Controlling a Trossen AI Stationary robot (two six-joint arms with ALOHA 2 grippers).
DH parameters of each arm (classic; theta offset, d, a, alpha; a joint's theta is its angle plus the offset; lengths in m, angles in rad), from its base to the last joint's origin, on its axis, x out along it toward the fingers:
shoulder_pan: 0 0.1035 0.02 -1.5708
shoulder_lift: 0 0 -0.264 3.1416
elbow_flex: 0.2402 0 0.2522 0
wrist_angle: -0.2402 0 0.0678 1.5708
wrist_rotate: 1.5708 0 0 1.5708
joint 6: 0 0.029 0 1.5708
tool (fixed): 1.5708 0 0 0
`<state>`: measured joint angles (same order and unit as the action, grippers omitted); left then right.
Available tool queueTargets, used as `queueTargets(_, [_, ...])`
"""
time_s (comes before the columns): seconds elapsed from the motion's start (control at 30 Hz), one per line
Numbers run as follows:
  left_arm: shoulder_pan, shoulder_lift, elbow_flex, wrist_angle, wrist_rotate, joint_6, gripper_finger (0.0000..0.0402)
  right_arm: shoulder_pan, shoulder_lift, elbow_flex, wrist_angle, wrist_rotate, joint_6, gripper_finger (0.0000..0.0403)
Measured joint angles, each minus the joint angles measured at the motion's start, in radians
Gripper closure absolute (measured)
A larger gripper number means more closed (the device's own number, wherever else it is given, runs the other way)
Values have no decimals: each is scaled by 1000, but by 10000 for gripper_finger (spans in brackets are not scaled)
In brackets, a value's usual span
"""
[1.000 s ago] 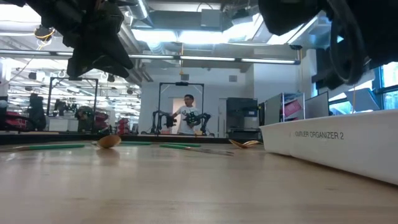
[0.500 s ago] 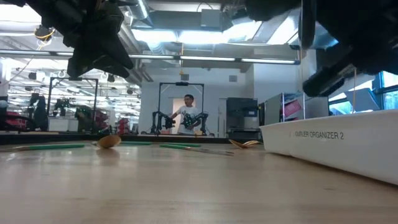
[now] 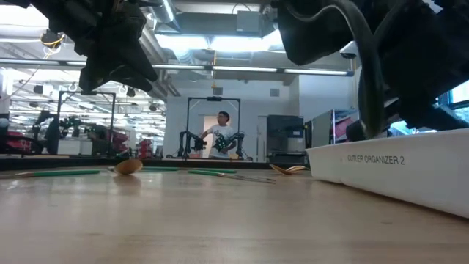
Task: Sort silverware
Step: Put the green spoon in the white silverware tray
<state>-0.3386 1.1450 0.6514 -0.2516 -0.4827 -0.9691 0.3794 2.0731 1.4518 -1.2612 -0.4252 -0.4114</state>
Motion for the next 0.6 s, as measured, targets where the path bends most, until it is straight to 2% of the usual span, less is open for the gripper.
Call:
queueTargets(0.3, [0,0,0,-1,0,9,306,1,1,42,33,181,24,333])
queueTargets(0.6, [0,0,0,-2,0,10,306,0,1,42,17,182,85,332])
